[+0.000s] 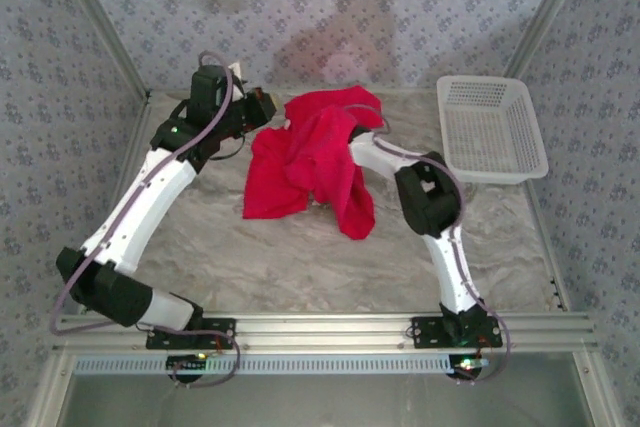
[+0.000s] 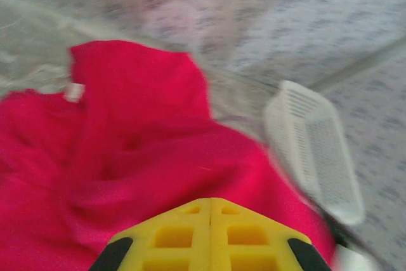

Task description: Fold the inside-out t-shirt

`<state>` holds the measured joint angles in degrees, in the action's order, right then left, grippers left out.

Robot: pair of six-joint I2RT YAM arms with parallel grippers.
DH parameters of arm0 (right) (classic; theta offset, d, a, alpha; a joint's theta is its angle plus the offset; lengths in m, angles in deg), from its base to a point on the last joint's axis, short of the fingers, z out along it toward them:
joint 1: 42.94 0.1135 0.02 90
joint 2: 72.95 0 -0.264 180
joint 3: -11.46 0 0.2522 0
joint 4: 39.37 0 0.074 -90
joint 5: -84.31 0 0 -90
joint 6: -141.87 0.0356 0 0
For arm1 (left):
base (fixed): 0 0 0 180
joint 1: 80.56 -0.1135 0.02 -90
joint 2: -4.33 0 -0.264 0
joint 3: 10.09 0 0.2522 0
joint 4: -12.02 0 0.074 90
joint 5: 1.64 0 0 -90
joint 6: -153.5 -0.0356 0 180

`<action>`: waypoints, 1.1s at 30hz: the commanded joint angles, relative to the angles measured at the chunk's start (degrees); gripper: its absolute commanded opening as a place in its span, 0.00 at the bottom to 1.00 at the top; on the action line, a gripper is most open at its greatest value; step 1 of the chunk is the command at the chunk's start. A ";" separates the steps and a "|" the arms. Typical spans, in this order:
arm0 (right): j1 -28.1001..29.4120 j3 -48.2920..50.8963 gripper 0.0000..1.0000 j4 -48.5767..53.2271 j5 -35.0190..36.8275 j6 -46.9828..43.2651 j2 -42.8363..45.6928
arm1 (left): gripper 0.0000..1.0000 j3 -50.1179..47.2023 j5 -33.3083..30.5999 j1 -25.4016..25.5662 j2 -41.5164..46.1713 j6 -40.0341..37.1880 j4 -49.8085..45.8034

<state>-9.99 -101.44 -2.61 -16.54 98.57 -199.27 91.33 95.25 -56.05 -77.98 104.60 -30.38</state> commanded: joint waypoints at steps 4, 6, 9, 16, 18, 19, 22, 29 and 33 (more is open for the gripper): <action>0.62 0.77 0.00 10.79 -1.06 -12.35 11.14 | 0.09 -9.00 11.76 -0.90 -1.42 2.10 11.71; 0.47 0.46 0.00 11.18 -0.49 -12.83 10.73 | 0.24 -13.52 12.73 1.03 0.43 2.16 16.66; -0.18 -0.26 0.00 11.19 -2.34 -11.64 8.93 | 0.39 -22.95 13.07 6.54 5.27 -0.66 27.26; -2.39 -3.43 0.00 11.14 -4.72 -6.19 4.96 | 0.54 -39.05 3.01 27.48 9.97 -12.21 41.40; -2.53 -4.30 0.00 11.18 -3.83 -5.84 4.58 | 0.57 -40.89 -2.26 33.08 7.56 -13.72 43.57; -2.55 -4.95 0.00 11.17 -3.38 -5.74 4.34 | 0.60 -41.09 -3.81 35.06 5.42 -13.96 44.45; -2.77 -6.78 0.00 13.26 -3.04 -5.56 3.59 | 0.76 -39.43 -8.65 38.45 -1.80 -14.28 44.85; -2.65 -8.01 0.00 14.51 -1.55 -5.87 3.76 | 1.00 -31.82 -25.88 39.91 -14.79 -10.22 43.93; -2.78 -7.57 0.00 14.70 -1.26 -6.42 4.07 | 1.00 -27.84 -30.71 40.00 -19.83 -7.53 44.29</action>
<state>-12.81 -107.80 10.35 -18.99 92.14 -195.44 59.57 72.33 -16.42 -96.12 94.48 11.58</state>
